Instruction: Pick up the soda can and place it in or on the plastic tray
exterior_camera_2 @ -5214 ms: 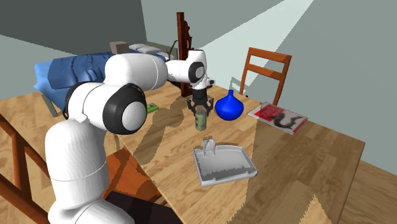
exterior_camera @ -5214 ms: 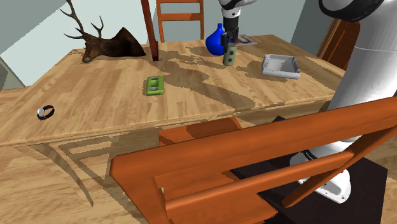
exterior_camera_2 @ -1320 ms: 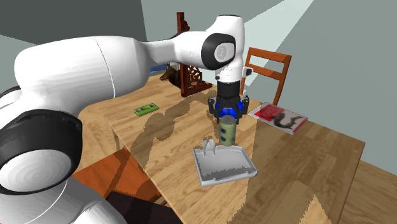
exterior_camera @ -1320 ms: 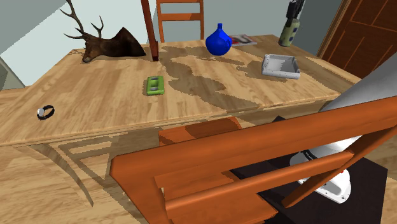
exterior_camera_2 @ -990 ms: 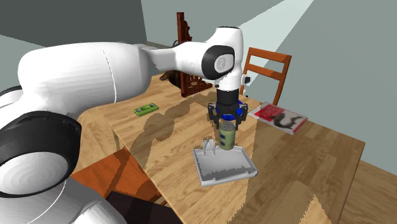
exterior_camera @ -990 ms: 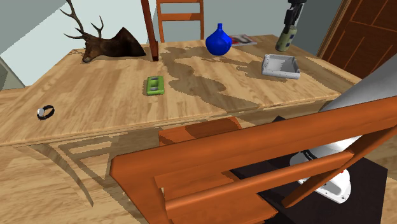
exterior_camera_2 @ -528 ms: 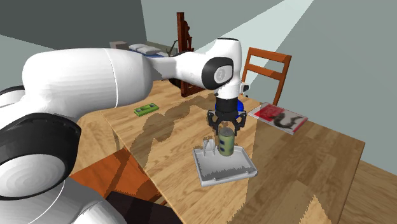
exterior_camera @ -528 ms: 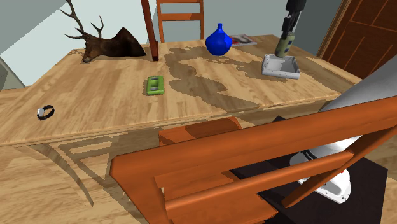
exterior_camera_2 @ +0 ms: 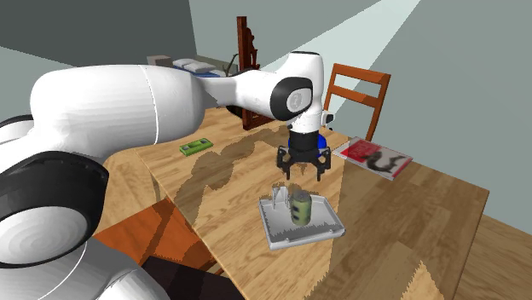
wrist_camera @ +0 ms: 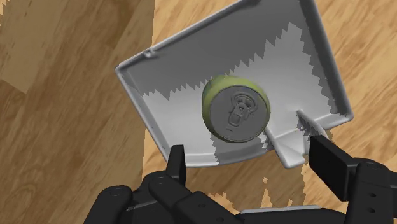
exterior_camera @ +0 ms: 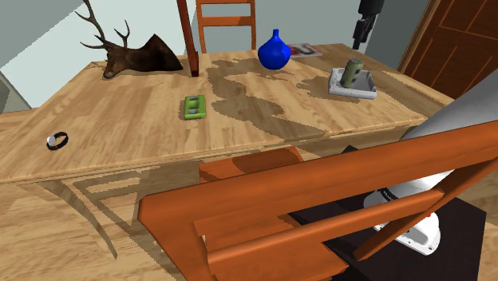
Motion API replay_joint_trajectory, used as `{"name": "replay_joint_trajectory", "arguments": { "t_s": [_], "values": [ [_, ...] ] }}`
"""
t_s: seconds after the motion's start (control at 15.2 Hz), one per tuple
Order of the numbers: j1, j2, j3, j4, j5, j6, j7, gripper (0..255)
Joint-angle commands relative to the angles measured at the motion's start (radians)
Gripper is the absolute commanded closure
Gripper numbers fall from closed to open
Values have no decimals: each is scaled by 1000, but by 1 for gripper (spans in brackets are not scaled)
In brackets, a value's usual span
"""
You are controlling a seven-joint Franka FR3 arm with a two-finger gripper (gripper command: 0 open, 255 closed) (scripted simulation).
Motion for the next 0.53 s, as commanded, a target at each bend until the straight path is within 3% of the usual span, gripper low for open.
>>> {"name": "replay_joint_trajectory", "arguments": {
  "t_s": [0.0, 0.2, 0.46],
  "values": [
    [0, 0, 0, 0, 0, 0, 0, 0],
    [0, 0, 0, 0, 0, 0, 0, 0],
    [6, 13, 9, 140, 8, -128, -5, 0]
  ]
}}
